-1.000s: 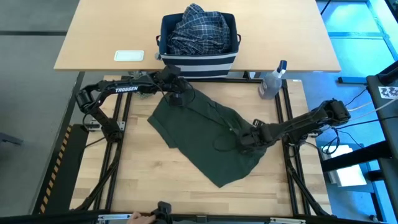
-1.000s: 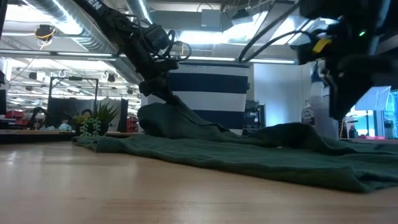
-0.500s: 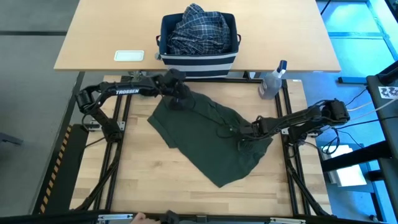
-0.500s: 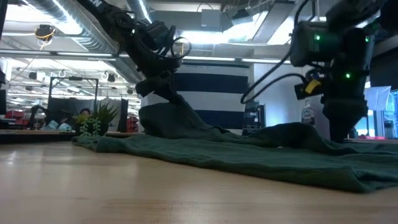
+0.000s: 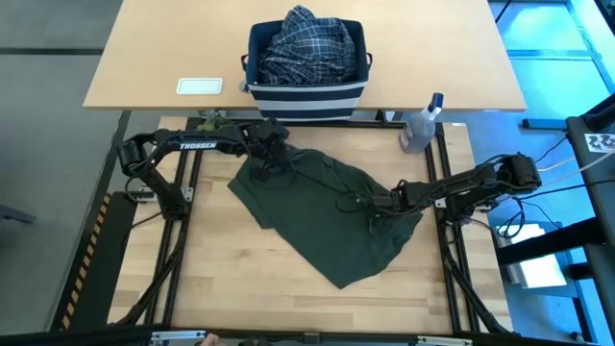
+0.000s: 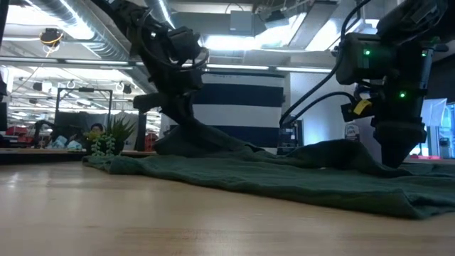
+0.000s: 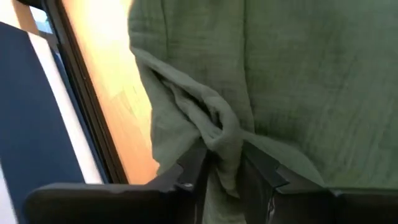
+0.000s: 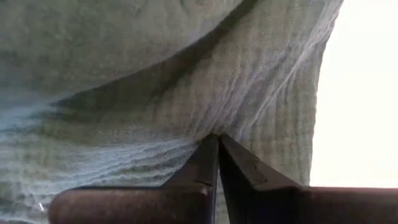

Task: Fold Laundry from Bin
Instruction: Fold the green polo shirt

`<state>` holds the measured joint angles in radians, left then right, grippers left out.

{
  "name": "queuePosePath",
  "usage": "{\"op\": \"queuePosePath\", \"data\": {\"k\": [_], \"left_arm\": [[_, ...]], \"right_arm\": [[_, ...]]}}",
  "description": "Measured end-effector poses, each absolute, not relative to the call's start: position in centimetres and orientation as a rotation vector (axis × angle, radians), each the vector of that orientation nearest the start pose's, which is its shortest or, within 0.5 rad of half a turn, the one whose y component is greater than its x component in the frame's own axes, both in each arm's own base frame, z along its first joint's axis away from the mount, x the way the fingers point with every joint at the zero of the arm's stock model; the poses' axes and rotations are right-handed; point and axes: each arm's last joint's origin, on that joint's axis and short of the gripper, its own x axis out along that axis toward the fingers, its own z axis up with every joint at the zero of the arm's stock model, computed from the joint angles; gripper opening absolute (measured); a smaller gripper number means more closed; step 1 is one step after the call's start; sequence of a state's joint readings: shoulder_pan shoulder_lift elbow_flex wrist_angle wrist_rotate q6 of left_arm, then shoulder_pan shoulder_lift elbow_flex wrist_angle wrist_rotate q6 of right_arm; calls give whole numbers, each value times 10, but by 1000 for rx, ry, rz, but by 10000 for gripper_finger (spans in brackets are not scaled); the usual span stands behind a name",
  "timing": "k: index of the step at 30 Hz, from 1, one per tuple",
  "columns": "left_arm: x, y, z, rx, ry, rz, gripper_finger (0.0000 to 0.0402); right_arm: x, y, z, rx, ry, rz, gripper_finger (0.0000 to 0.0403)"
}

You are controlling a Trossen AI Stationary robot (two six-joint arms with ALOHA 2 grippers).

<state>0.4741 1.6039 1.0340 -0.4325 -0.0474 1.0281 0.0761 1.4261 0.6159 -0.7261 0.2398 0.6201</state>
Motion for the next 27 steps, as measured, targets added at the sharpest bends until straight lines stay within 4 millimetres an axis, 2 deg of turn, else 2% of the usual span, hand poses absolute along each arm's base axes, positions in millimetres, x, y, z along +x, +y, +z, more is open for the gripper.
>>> {"op": "queuePosePath", "data": {"k": [9, 18, 22, 27], "left_arm": [[283, 134, 200, 782, 1193, -171, 104], [278, 127, 197, 747, 1307, -132, 122], [278, 125, 197, 690, 1292, -135, 122], [284, 112, 196, 620, 1218, -212, 122]], "right_arm": [[198, 8, 133, 254, 1408, -586, 17], [198, 8, 132, 255, 1409, -584, 17], [198, 8, 132, 255, 1410, -584, 17], [197, 8, 132, 255, 1410, -584, 17]]}}
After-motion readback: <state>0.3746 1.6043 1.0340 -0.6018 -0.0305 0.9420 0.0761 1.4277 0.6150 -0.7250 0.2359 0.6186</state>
